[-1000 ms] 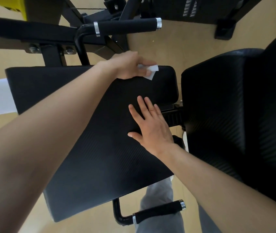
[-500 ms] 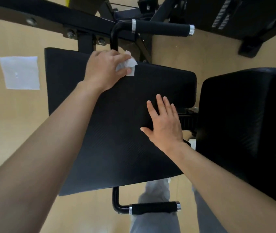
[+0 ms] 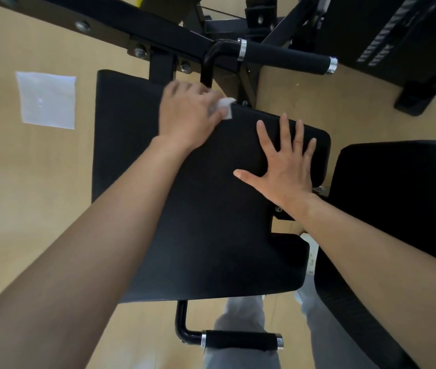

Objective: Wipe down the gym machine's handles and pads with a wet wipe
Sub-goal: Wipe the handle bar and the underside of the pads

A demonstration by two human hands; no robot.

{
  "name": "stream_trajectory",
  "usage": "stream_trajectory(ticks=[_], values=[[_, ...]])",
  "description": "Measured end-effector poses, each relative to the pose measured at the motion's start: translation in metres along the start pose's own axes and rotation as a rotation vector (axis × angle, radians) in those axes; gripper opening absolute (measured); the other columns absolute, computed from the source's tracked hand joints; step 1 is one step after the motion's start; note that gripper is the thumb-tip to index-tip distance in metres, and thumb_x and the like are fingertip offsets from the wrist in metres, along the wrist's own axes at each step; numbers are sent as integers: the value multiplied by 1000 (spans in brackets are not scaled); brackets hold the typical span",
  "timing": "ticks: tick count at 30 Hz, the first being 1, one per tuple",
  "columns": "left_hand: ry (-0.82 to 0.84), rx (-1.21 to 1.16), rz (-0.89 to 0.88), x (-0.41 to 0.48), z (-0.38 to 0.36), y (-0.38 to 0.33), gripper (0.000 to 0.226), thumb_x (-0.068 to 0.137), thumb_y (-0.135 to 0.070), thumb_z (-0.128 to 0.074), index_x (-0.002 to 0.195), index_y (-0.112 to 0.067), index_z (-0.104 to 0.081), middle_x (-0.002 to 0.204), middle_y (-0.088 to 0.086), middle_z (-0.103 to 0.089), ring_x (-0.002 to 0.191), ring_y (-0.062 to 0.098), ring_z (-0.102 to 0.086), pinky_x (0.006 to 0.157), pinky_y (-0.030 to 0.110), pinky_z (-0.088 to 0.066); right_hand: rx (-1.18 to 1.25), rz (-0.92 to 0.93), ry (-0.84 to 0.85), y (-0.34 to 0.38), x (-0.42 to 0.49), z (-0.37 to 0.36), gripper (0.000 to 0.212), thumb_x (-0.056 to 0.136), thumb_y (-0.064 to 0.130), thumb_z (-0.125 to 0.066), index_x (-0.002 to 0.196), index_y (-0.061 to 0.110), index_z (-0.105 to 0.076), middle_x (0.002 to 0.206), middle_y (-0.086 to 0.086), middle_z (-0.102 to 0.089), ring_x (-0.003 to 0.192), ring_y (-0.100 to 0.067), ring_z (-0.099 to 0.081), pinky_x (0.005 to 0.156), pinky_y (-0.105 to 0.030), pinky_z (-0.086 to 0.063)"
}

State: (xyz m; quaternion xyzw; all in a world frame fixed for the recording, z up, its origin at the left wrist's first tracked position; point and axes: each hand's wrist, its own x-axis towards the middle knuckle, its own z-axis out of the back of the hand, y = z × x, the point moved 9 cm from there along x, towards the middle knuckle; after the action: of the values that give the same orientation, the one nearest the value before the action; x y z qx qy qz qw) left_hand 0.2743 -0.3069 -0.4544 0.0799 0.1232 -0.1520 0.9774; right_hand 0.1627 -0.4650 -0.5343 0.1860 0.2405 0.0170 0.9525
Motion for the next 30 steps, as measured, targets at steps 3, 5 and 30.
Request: stream_trajectory(ticks=[3, 5, 30], values=[[37, 12, -62, 3, -7, -11, 45, 103, -56, -39, 135, -33, -60, 130, 4, -66, 127, 30, -56, 118, 50, -29, -15, 9, -17, 0, 1, 4, 111, 74, 95, -33, 160, 40, 12, 170, -11, 14, 155, -42, 13, 121, -69, -6], [27, 31, -9, -1, -4, 8, 49, 104, -59, -34, 135, -33, -61, 130, 4, -66, 129, 29, -55, 119, 49, -26, -18, 7, -8, -1, 2, 5, 112, 74, 95, -34, 159, 40, 13, 170, -11, 14, 155, -42, 13, 121, -69, -6], [-91, 125, 423, -26, 19, 110, 51, 107, -38, -25, 131, -12, -61, 138, 15, -58, 136, 35, -42, 119, 51, -24, -17, 7, 55, -1, 5, 7, 114, 74, 94, -39, 158, 41, 17, 170, -11, 17, 154, -43, 15, 122, -68, -7]])
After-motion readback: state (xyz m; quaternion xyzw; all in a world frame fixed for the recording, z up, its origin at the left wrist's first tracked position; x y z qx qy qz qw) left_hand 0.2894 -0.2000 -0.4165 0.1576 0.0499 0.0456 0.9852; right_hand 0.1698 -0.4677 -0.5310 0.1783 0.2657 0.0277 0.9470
